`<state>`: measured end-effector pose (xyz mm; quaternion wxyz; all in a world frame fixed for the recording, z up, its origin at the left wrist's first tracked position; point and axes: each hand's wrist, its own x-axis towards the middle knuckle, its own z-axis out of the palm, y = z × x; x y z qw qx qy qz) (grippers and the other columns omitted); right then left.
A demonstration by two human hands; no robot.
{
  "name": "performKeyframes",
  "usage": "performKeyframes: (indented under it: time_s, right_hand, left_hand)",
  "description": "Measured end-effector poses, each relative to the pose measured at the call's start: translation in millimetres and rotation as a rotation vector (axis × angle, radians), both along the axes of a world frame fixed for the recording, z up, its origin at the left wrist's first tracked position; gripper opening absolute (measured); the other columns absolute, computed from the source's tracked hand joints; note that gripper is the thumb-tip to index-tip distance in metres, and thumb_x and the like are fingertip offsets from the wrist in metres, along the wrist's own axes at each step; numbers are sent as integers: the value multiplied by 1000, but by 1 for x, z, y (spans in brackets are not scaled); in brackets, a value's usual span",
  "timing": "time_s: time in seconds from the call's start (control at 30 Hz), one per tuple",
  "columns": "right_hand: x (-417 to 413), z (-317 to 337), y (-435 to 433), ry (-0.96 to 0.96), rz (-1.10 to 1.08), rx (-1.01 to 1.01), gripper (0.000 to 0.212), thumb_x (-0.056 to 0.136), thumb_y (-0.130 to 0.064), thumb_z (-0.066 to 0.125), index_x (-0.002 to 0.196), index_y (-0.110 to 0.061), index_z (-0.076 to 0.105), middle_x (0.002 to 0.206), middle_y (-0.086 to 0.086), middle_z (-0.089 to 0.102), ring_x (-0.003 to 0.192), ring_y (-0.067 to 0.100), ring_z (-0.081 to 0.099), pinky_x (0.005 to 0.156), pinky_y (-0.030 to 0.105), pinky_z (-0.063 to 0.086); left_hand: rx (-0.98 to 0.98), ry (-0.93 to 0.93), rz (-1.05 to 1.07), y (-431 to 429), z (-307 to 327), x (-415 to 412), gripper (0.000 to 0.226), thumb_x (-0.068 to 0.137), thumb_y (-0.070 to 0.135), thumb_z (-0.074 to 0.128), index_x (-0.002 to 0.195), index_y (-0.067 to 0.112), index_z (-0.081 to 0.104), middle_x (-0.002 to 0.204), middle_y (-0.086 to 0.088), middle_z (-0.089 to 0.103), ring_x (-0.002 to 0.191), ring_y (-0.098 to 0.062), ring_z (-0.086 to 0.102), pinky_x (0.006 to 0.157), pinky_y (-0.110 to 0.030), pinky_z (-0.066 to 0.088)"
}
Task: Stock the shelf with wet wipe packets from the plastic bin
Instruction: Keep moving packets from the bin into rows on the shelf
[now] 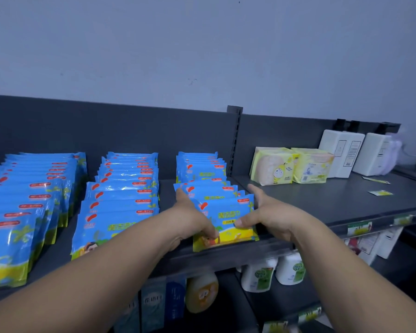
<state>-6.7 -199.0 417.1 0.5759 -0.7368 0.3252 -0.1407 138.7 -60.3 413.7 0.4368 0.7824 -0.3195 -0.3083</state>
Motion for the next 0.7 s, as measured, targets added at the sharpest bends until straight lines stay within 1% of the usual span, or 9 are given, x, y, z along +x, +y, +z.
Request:
performKeyframes:
  time_s: [0.07, 0.13, 0.2, 0.37, 0.47, 0.53, 0.6, 0.67, 0.7]
  right_hand:
    - [0, 1, 3, -2, -16, 3, 122, 67, 10, 78, 154, -24, 0, 109, -7, 63, 106, 14, 60, 93, 31, 47]
    - [2, 2, 6, 17, -30, -14, 125, 66, 7, 81, 154, -24, -2, 116, -4, 62, 109, 16, 58, 93, 30, 47]
    - [3, 2, 9, 43, -43, -33, 128, 64, 2, 84, 153, -24, -4, 124, -1, 60, 114, 18, 56, 98, 32, 46]
    - [1, 0, 13, 52, -74, -45, 135, 60, -6, 89, 153, -23, -8, 129, -2, 58, 118, 19, 55, 106, 36, 41]
    - [-5, 0, 18, 44, -87, -85, 132, 63, -13, 89, 153, -25, -7, 132, -1, 56, 119, 18, 54, 105, 34, 41]
    - [-9, 2, 23, 47, -95, -128, 127, 67, -15, 87, 153, -25, -6, 135, 0, 54, 119, 17, 53, 100, 30, 41]
    - [-14, 5, 32, 43, -100, -187, 122, 70, -15, 85, 154, -24, -4, 138, -2, 51, 118, 14, 52, 97, 27, 41]
    - [-20, 9, 42, 57, -98, -276, 115, 74, -18, 82, 154, -25, 0, 137, -8, 48, 116, 9, 50, 99, 27, 41]
    - [-23, 10, 47, 66, -102, -331, 111, 76, -19, 81, 154, -24, 2, 139, -10, 45, 119, 8, 47, 102, 27, 40]
  left_hand:
    - [-7, 23, -8, 0, 0, 1, 111, 61, 4, 86, 144, 16, 13, 120, -4, 52, 109, -23, 51, 88, -31, 46]
    - [-5, 54, -7, -2, -1, 1, 111, 57, 4, 87, 143, 15, 17, 119, -5, 54, 110, -24, 52, 94, -35, 48]
    - [4, 68, -25, -2, 0, -1, 119, 53, 6, 88, 146, 16, 15, 120, -6, 55, 112, -26, 52, 98, -40, 47]
    - [-67, 92, -13, 0, -2, -4, 133, 37, 7, 88, 146, 23, 14, 122, -3, 55, 113, -25, 53, 98, -40, 48]
    - [-113, 16, 9, 2, -6, -3, 142, 17, 23, 86, 140, 32, 15, 128, -2, 50, 116, -24, 52, 97, -41, 49]
    - [-137, -47, -5, 3, -9, -3, 140, 18, 27, 86, 139, 35, 16, 131, -1, 47, 119, -23, 50, 99, -41, 48]
    - [-163, -145, -22, 5, -9, -3, 136, 18, 35, 87, 137, 37, 21, 138, -2, 42, 124, -22, 48, 100, -42, 47]
    - [-155, -299, -11, 11, -6, -6, 135, 19, 45, 83, 139, 33, 24, 140, -3, 37, 127, -23, 44, 101, -43, 46]
    - [-138, -392, -1, 16, -3, -10, 132, 24, 47, 82, 141, 29, 24, 140, -6, 35, 129, -24, 41, 103, -44, 44]
